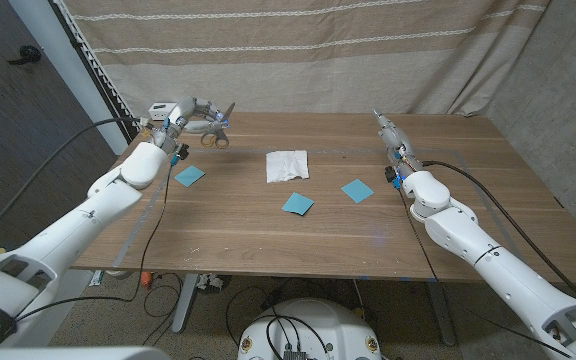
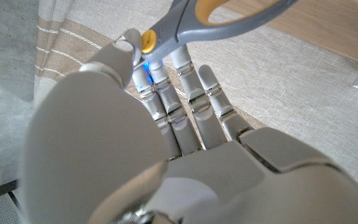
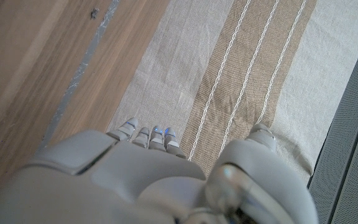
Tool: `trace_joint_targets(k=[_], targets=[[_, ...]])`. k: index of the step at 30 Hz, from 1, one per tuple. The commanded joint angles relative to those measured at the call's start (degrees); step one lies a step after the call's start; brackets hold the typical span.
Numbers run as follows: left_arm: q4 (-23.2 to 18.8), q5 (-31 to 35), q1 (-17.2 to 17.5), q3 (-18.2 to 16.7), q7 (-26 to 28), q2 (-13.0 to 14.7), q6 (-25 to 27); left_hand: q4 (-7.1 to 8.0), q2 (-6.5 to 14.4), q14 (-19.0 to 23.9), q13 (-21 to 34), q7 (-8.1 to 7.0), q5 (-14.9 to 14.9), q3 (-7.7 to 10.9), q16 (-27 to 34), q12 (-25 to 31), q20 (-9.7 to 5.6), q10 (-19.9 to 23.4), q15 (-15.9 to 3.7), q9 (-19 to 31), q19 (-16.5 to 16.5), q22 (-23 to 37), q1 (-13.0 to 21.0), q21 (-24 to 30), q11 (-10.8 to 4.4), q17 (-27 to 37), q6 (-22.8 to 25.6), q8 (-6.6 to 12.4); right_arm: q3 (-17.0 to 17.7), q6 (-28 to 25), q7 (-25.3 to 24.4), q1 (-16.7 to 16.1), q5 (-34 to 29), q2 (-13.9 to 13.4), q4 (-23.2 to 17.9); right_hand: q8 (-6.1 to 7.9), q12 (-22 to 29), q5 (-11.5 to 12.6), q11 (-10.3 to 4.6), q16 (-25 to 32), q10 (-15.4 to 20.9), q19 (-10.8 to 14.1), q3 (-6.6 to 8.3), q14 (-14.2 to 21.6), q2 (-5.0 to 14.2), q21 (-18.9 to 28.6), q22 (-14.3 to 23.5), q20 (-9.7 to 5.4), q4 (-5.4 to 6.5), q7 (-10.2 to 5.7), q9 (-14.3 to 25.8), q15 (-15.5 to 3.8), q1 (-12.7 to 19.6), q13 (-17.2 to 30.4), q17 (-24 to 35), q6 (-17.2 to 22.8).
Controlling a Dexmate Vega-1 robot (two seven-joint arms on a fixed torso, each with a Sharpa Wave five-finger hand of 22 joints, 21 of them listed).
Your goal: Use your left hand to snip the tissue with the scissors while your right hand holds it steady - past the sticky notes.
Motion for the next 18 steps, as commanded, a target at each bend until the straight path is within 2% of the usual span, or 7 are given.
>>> trace_joint_targets(k=[1, 8, 18], targets=[[-0.74, -7.98, 0.43, -1.72, -5.19, -2.66, 0.58, 0.10, 0.83, 6.39, 0.03, -1.42, 0.60, -0.28, -0.06, -0.23, -6.64, 1.92, -6.06, 0.28, -0.29, 0.01, 0.32, 0.12, -1.91, 0.06, 0.96, -0.01, 0.02, 1.51, 0.04, -0.18, -0.48, 0.43, 0.17, -0.19, -0.03, 0.03, -0.32, 0.11, -0.21, -0.13, -0.37, -1.10, 0.51, -0.01, 0.12, 0.55, -0.09, -0.33, 0.17, -0.28, 0.10, 0.29, 0.18, -0.29], [-1.87, -14.71, 1.34, -2.87, -8.34, -4.77, 2.33, 0.18, 0.95, 6.41, 0.11, -1.15, 0.69, -0.40, -0.11, -0.15, -6.60, 1.74, -6.10, 0.33, -0.13, -0.34, 0.31, 0.27, -1.89, 0.01, 0.75, -0.09, 0.05, 2.22, -0.14, -0.34, -0.75, 0.73, 0.15, -0.20, -0.02, 0.02, -0.40, 0.11, -0.20, -0.18, -0.40, -1.12, 0.53, -0.03, 0.12, 0.64, -0.09, -0.31, 0.17, -0.36, 0.12, 0.30, 0.19, -0.33], [-3.57, -20.19, 2.73, -3.85, -9.68, -7.53, 3.49, 0.20, 0.98, 6.49, 0.11, -0.91, 0.76, -0.51, -0.10, -0.02, -6.53, 1.77, -6.09, 0.37, 0.07, -0.72, 0.34, 0.41, -1.91, -0.01, 0.71, -0.12, 0.51, 3.12, -0.79, -1.34, -0.94, 0.83, -0.33, -0.16, 0.03, 0.01, -0.42, 0.15, -0.09, -0.13, -0.44, -1.02, 0.55, 0.00, 0.12, 0.67, -0.09, -0.24, 0.17, -0.42, 0.15, 0.30, 0.19, -0.29]])
